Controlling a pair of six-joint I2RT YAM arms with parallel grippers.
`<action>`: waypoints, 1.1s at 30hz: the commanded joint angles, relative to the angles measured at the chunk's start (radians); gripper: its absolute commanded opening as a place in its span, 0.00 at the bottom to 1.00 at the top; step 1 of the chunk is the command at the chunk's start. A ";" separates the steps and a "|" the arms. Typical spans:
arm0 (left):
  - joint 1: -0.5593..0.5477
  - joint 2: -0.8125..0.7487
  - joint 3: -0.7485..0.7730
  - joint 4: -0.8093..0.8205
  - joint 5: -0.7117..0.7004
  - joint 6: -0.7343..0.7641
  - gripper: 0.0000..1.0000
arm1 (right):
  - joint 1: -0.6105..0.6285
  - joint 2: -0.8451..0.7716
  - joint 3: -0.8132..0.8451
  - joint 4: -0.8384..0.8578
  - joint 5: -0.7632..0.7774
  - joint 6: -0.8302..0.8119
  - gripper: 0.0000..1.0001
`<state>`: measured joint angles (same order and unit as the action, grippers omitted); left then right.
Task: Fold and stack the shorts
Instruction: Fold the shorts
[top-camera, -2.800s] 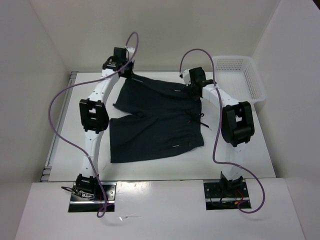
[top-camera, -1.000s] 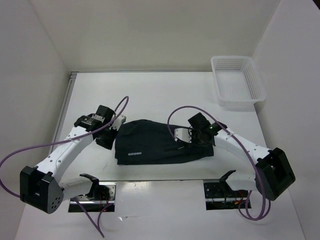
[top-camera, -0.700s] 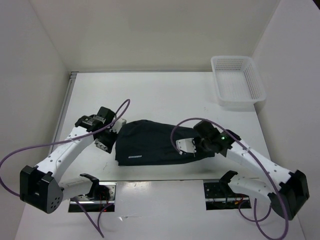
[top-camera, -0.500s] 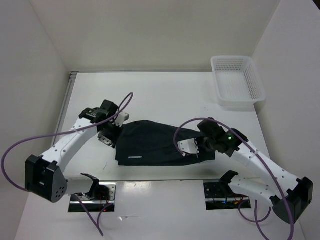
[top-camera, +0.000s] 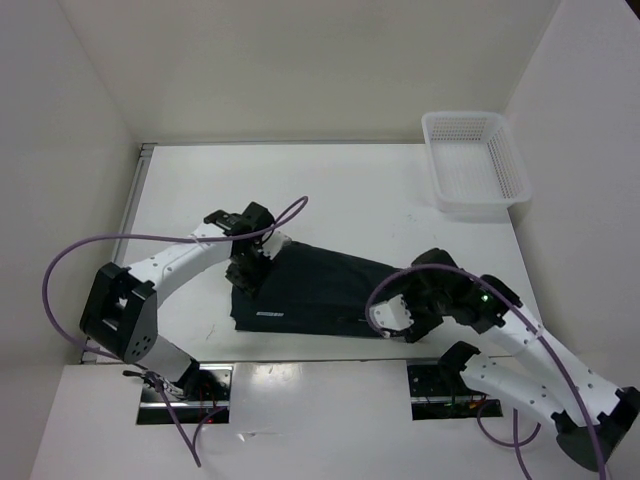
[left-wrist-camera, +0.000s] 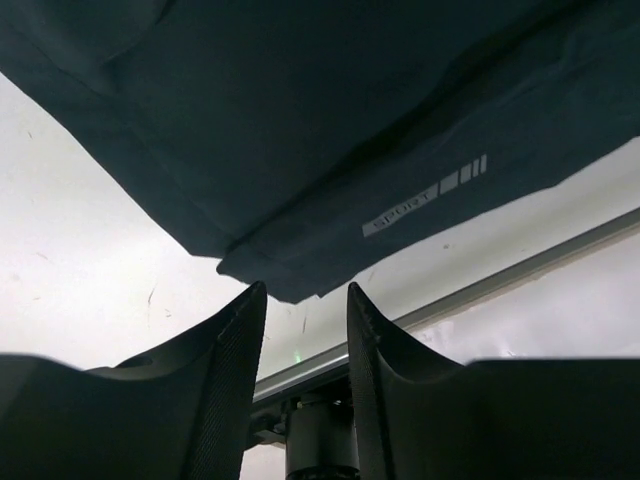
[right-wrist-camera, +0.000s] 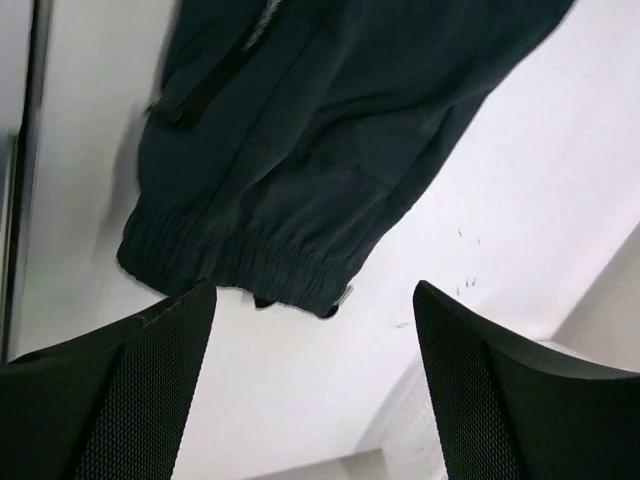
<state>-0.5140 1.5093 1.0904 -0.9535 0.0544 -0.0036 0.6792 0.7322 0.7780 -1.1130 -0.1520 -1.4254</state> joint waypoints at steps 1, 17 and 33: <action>0.003 0.041 0.009 0.019 0.021 0.004 0.47 | 0.010 0.152 0.087 0.230 -0.044 0.267 0.84; 0.003 0.192 -0.029 -0.010 0.028 0.004 0.51 | -0.003 0.610 0.152 0.174 -0.101 0.451 0.89; 0.003 0.105 -0.011 -0.065 0.039 0.004 0.07 | 0.055 0.604 0.101 0.205 -0.083 0.471 0.28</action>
<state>-0.5121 1.6955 1.0660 -0.9516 0.0601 -0.0036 0.6998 1.3518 0.8742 -0.9161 -0.2237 -0.9504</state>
